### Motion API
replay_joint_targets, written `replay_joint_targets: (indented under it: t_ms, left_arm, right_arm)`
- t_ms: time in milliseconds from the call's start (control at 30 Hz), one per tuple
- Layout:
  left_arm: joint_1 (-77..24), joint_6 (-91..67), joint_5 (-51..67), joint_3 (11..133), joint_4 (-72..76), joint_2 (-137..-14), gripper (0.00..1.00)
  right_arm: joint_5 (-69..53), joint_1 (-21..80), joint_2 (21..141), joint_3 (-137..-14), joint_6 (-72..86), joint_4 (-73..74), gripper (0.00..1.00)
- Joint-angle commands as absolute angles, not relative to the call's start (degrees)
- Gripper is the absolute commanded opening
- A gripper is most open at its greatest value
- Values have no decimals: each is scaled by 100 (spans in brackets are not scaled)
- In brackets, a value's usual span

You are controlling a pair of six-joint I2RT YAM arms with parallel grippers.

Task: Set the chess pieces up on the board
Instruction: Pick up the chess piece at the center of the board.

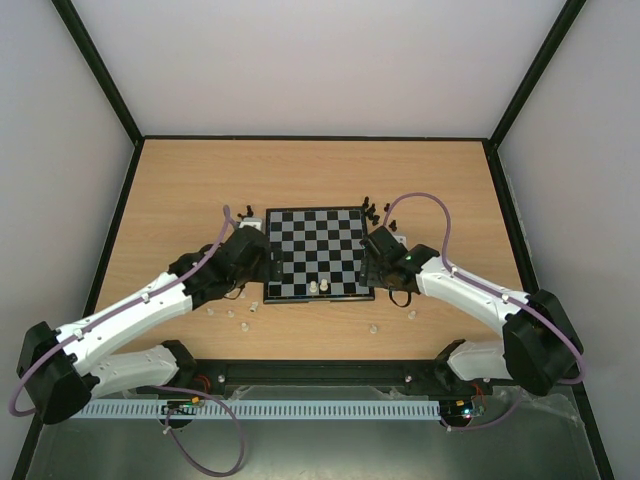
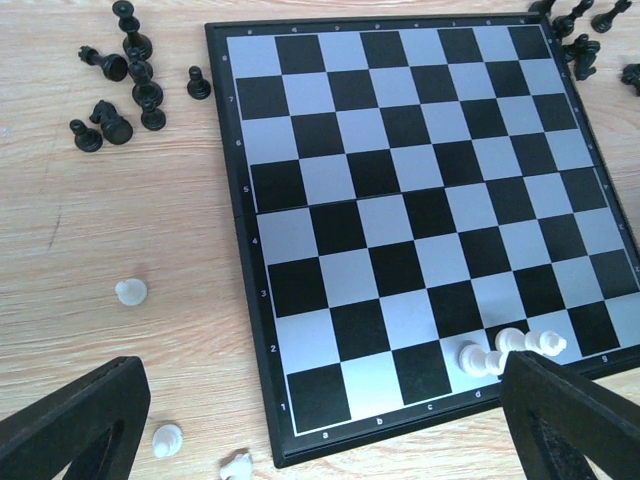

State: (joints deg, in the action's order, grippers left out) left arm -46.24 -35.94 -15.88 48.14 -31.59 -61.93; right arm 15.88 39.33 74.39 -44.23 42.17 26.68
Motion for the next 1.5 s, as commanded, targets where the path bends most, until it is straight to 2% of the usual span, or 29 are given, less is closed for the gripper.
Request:
replay_joint_targets:
  t_ms: [0, 633, 967, 1300, 1467]
  left_arm:
    - [-4530, -3547, -1573, 4681, -3080, -6161, 99]
    - [-4456, -3592, -1485, 4490, -2927, -6240, 99]
    - [-4447, -3553, -1353, 4543, -2855, -6416, 99]
    - [-4447, -3478, -1292, 4530, -2797, -6506, 99]
    - [-4447, -3484, -1292, 4485, -2786, -6479, 99]
  right_arm:
    - [1587, 3902, 7462, -4481, 4103, 2738, 83]
    - [1536, 3902, 7666, -4347, 3959, 2551, 56]
    - [1464, 3902, 7702, -4206, 4201, 2570, 45]
    - [1506, 3901, 7696, -4034, 4362, 2570, 44]
    - [1609, 3897, 7737, -4034, 4337, 2582, 39]
